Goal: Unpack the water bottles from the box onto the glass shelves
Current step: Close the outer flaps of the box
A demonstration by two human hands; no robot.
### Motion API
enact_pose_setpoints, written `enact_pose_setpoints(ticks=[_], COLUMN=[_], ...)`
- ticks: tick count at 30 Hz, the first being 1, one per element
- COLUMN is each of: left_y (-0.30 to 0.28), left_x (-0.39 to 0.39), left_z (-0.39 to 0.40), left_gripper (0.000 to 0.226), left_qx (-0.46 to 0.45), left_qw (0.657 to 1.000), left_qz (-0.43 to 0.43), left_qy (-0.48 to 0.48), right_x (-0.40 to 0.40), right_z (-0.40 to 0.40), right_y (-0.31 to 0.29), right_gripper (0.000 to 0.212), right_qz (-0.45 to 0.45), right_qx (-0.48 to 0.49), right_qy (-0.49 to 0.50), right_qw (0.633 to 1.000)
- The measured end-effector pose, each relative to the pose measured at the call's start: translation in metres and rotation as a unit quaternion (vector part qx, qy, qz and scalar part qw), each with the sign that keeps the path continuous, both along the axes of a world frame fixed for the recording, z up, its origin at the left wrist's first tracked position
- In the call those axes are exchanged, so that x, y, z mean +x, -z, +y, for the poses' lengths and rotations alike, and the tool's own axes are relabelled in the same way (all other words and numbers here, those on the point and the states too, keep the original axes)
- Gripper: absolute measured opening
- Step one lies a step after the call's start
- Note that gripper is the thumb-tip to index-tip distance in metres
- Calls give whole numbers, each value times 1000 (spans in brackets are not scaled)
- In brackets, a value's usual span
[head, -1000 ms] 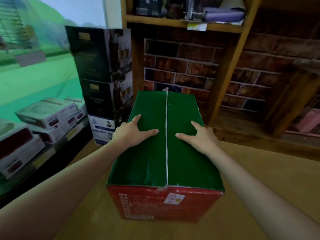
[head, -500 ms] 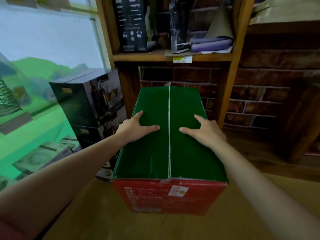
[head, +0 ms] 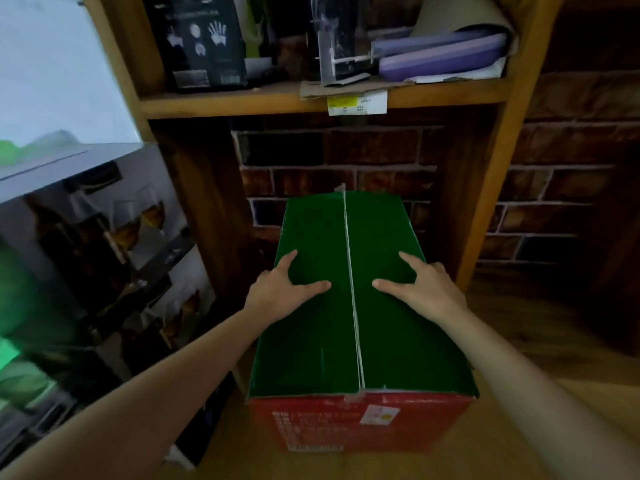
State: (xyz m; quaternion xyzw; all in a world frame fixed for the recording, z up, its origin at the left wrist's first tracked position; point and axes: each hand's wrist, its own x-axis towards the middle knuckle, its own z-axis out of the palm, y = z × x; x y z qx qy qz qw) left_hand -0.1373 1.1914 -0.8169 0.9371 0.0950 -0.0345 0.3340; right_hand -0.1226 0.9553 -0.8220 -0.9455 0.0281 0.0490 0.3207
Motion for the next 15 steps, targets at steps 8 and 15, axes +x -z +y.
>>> enact_pose_setpoints(ticks=[8, 15], left_y=[60, 108], left_x=[123, 202], left_z=[8, -7], left_gripper=[93, 95], left_qx=[-78, -26], left_qw=[995, 997], left_qz=[29, 35], left_qy=[53, 69], right_x=[116, 169], right_z=[6, -1], right_y=[48, 87], right_gripper=[93, 87], right_qz=[31, 41], right_qx=[-15, -32], right_qy=[34, 87], right_qw=[999, 995])
